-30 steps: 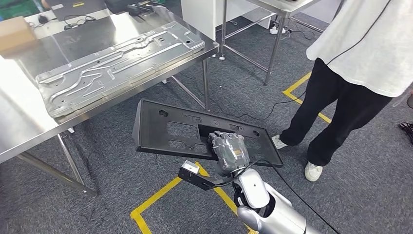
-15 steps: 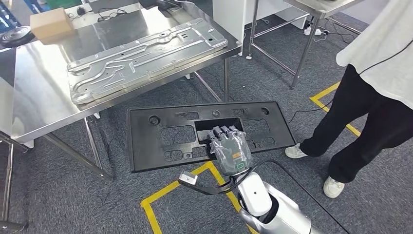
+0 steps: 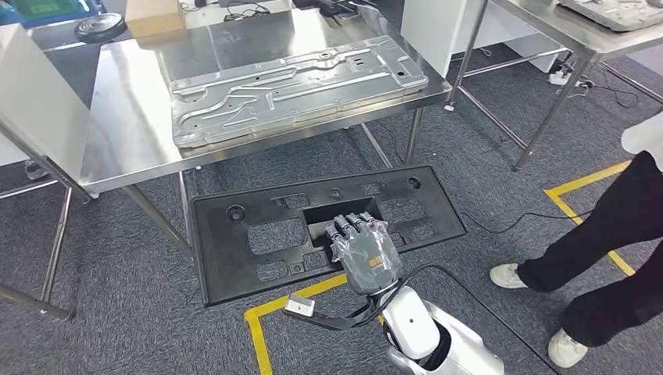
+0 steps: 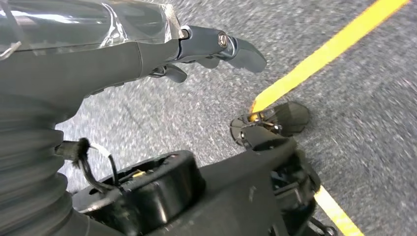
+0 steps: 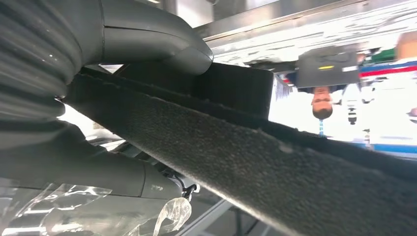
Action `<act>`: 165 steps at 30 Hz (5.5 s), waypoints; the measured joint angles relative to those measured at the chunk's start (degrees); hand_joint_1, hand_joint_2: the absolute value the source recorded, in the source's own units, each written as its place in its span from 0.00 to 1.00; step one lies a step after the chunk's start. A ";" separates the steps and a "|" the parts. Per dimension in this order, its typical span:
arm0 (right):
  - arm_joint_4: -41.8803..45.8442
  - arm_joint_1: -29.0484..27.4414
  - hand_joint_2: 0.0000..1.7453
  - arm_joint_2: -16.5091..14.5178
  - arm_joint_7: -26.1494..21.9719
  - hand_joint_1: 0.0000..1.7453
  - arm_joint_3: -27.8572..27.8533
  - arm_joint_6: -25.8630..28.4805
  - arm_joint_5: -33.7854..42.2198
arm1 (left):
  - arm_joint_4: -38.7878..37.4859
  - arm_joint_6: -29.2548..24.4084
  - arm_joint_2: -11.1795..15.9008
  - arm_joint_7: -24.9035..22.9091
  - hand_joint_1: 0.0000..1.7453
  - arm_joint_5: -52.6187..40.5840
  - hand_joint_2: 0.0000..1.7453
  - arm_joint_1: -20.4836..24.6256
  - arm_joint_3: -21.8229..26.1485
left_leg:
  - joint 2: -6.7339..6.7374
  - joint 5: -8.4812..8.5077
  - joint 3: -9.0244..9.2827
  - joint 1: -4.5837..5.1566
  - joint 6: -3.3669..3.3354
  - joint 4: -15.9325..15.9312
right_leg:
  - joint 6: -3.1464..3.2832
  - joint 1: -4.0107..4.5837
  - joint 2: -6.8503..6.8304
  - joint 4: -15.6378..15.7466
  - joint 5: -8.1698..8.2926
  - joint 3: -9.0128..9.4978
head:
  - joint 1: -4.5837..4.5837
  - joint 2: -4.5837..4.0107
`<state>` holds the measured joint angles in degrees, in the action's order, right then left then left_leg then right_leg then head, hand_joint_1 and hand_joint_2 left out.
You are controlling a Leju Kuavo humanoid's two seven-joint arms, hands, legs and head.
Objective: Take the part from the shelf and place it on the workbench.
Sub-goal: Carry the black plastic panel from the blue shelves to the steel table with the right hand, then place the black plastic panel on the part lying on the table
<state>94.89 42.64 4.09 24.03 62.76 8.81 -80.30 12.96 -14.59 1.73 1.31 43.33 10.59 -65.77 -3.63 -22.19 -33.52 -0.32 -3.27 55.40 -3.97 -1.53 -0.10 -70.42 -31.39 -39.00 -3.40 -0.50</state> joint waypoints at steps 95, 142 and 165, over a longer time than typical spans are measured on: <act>-1.91 2.12 1.00 3.94 5.08 1.00 1.97 -13.90 0.11 | 0.00 2.49 -1.07 -4.42 0.00 2.92 1.00 -1.94 4.02 | 2.62 -3.31 3.44 1.07 -0.27 -0.26 | 0.77 0.19 0.19 12.71 9.17 2.95 | 0.12 0.00; 10.10 10.89 1.00 25.32 5.56 1.00 -10.18 -25.46 7.35 | -0.03 3.59 -1.02 -3.58 0.00 2.32 1.00 -2.81 4.02 | 3.39 0.66 -0.98 1.42 -0.44 0.19 | 1.64 0.14 0.73 14.80 4.73 8.60 | 0.03 0.01; 9.79 9.47 1.00 18.16 0.55 1.00 -3.22 -21.26 5.45 | -0.04 4.19 -1.38 -3.69 0.00 1.72 1.00 -1.96 4.00 | 3.10 -10.62 -4.36 0.25 2.19 15.07 | 2.45 -0.37 0.43 14.49 7.04 5.29 | 0.13 0.02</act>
<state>104.68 52.11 22.24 24.58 59.54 -12.45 -74.84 12.92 -10.40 0.35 -2.38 45.05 8.63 -61.77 -0.53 -32.82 -37.88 -0.08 -1.08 70.47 -1.52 -1.90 0.33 -55.94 -24.35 -33.71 -3.27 -0.48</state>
